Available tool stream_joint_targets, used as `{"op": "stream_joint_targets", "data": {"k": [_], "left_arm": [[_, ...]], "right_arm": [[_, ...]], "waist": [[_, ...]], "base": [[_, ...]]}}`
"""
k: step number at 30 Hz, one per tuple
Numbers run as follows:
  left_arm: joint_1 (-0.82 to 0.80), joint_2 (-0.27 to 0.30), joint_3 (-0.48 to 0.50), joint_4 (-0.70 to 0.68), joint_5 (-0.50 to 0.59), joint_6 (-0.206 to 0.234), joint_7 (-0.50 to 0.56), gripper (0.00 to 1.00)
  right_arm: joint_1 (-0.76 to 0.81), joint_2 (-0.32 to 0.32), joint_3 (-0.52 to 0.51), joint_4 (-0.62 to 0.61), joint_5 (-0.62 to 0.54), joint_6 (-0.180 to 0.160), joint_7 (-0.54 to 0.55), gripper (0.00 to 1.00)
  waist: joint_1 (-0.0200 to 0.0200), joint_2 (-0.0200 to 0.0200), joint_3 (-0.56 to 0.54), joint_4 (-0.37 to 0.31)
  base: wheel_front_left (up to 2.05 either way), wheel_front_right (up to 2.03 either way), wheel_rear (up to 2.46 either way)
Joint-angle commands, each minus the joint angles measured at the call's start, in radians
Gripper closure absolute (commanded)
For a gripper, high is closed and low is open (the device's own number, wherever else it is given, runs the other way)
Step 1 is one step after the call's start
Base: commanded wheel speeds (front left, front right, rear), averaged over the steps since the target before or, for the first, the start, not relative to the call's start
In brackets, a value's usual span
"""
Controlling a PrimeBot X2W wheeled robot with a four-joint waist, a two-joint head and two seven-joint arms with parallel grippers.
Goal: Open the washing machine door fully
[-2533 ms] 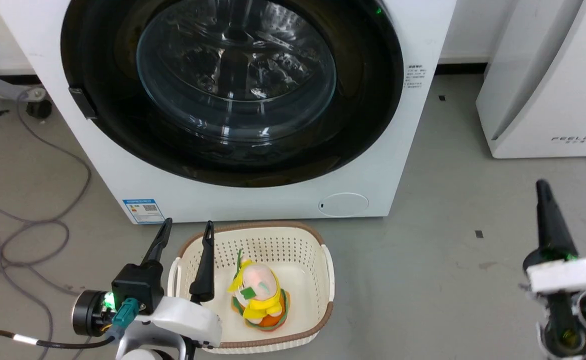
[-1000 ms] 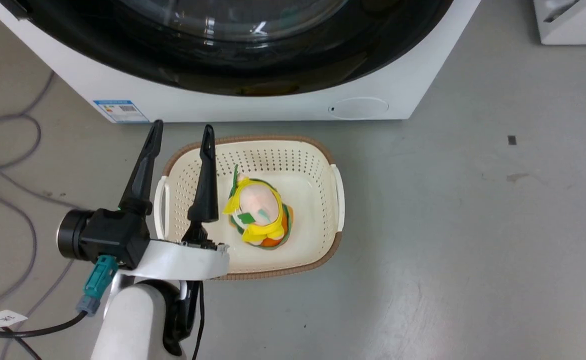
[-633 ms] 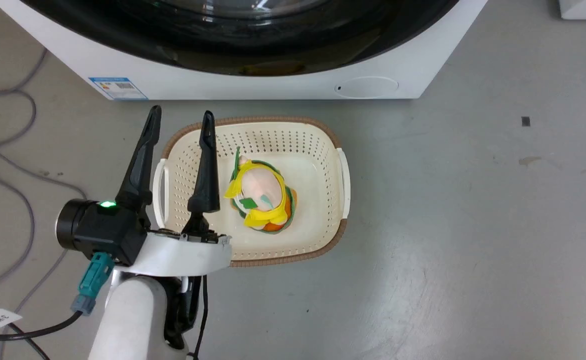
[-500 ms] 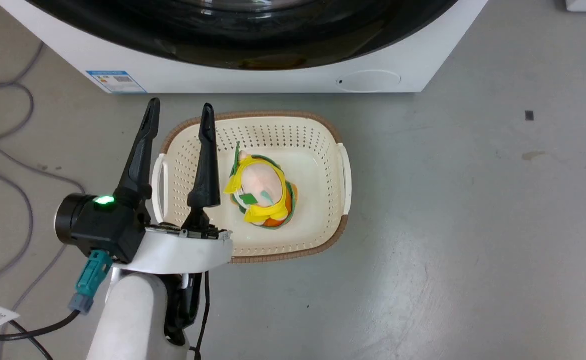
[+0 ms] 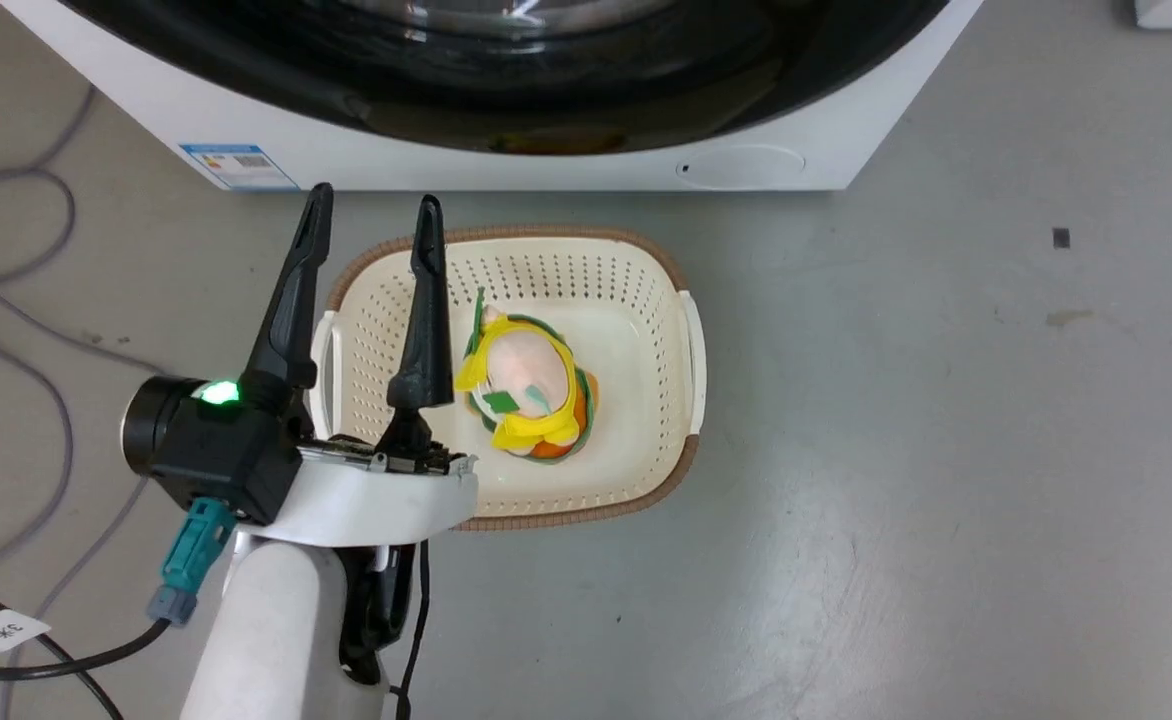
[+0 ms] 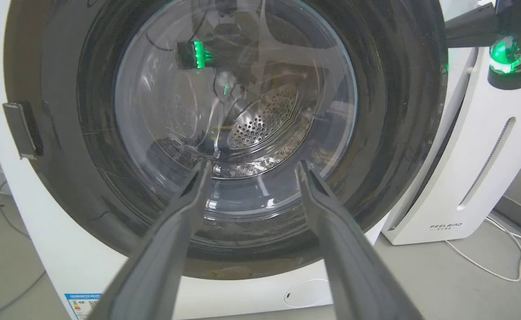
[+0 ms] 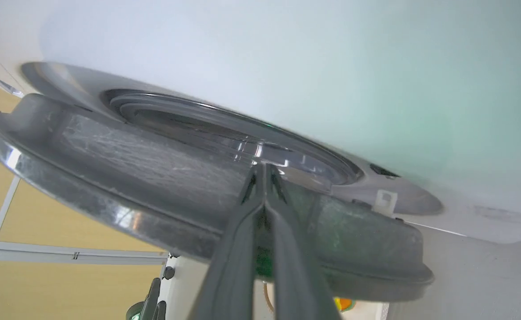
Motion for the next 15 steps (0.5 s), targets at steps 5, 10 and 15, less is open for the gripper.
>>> {"op": "stream_joint_targets", "data": {"k": [5, 10, 15], "left_arm": [[0.009, 0.002, -0.006, 0.016, -0.003, 0.005, -0.005, 0.0], [0.032, 0.002, -0.009, 0.032, -0.004, 0.004, -0.005, 0.0], [0.064, 0.002, -0.01, 0.049, -0.003, 0.003, -0.005, 0.0]], "right_arm": [[0.075, -0.015, 0.008, -0.035, 0.016, 0.001, 0.023, 1.0], [0.152, -0.029, 0.018, -0.076, 0.031, 0.001, 0.048, 1.0], [0.236, -0.04, 0.03, -0.124, 0.045, 0.001, 0.06, 1.0]], "waist": [[-0.0001, 0.0, -0.047, 0.004], [-0.0001, 0.0, -0.095, 0.01], [-0.0001, 0.0, -0.147, 0.016]], "base": [[0.0, 0.0, 0.0], [0.0, 0.0, 0.0], [0.0, 0.0, 0.0]]}}
